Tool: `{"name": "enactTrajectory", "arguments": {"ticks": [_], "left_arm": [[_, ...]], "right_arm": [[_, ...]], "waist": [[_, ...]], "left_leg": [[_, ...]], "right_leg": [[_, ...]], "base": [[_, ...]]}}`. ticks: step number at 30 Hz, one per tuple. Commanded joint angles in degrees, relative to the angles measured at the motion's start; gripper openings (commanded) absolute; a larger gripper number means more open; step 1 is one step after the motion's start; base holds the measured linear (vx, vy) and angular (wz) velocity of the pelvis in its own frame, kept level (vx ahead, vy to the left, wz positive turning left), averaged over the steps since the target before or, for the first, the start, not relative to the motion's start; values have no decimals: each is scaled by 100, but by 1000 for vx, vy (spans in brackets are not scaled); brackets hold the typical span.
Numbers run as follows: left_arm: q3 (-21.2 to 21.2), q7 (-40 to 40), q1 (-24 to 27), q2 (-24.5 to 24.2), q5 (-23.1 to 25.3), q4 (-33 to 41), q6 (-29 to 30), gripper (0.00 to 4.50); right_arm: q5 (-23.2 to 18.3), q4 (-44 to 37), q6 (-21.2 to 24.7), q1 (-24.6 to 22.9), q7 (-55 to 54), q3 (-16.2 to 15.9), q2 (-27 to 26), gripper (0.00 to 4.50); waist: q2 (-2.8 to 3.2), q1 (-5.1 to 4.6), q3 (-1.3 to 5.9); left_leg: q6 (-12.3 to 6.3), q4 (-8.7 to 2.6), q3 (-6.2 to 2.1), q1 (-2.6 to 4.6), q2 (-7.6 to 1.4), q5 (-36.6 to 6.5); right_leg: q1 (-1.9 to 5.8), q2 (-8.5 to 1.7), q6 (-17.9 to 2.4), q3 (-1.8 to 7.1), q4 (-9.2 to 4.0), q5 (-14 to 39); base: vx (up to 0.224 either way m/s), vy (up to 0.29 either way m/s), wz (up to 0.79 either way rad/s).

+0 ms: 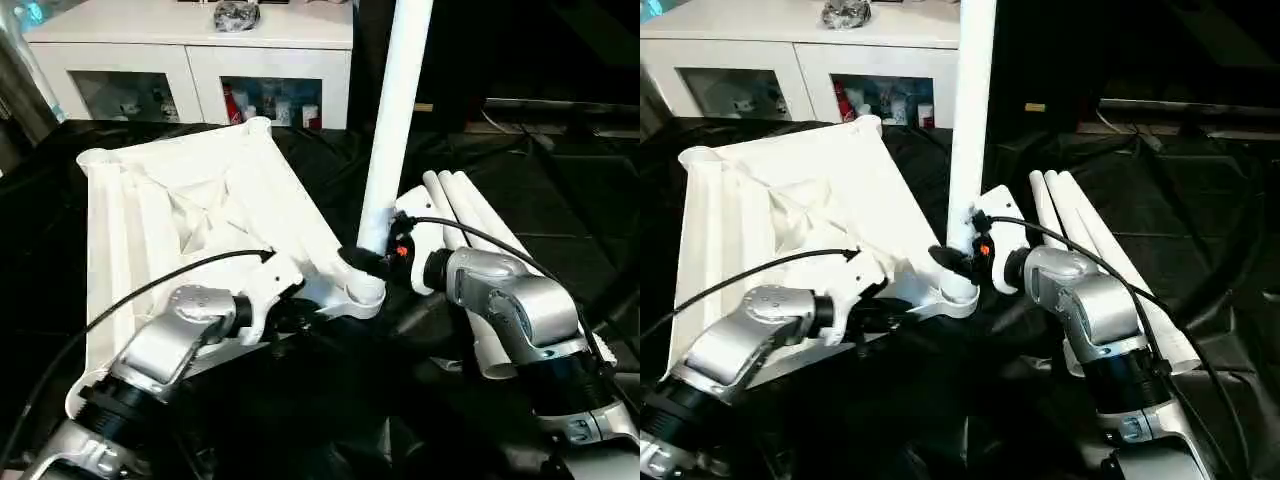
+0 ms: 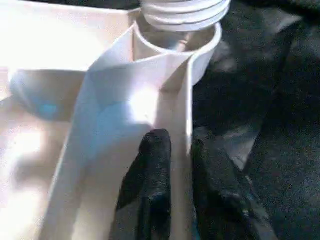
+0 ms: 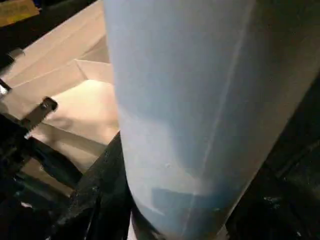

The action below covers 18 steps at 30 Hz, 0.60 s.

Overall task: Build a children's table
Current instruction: Insert table leg to table base

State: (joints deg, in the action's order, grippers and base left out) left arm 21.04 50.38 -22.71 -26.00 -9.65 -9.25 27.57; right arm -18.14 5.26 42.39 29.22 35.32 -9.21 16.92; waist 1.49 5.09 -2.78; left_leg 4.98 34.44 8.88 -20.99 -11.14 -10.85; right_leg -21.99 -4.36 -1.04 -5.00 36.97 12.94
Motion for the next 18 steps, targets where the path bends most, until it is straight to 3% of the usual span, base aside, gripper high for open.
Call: {"name": "enactTrajectory", "arguments": {"ticks": [1,7,18], "left_arm": [[-51,-18,68,-70,107,-95,109,32],[22,58,61,-102,149,-108,168,1],[84,167,27,-51,176,-82,133,0]], "right_arm": [[34,-13,-82,134,28,1,-12,191],[74,47,-120,154,73,-37,-20,191],[144,320,68,290,276,-263,-20,191]], "waist": [[-42,19,346],[-36,16,341],[-27,3,343]], "left_leg": [[8,-399,-7,2,-153,-657],[12,-405,-8,6,-156,-687],[10,-404,-9,10,-158,-723]], "right_leg": [[298,-380,-912,337,-500,788],[289,-379,-905,341,-506,810],[290,-377,-989,337,-497,717]], "base": [[0,0,0],[0,0,0],[0,0,0]]}}
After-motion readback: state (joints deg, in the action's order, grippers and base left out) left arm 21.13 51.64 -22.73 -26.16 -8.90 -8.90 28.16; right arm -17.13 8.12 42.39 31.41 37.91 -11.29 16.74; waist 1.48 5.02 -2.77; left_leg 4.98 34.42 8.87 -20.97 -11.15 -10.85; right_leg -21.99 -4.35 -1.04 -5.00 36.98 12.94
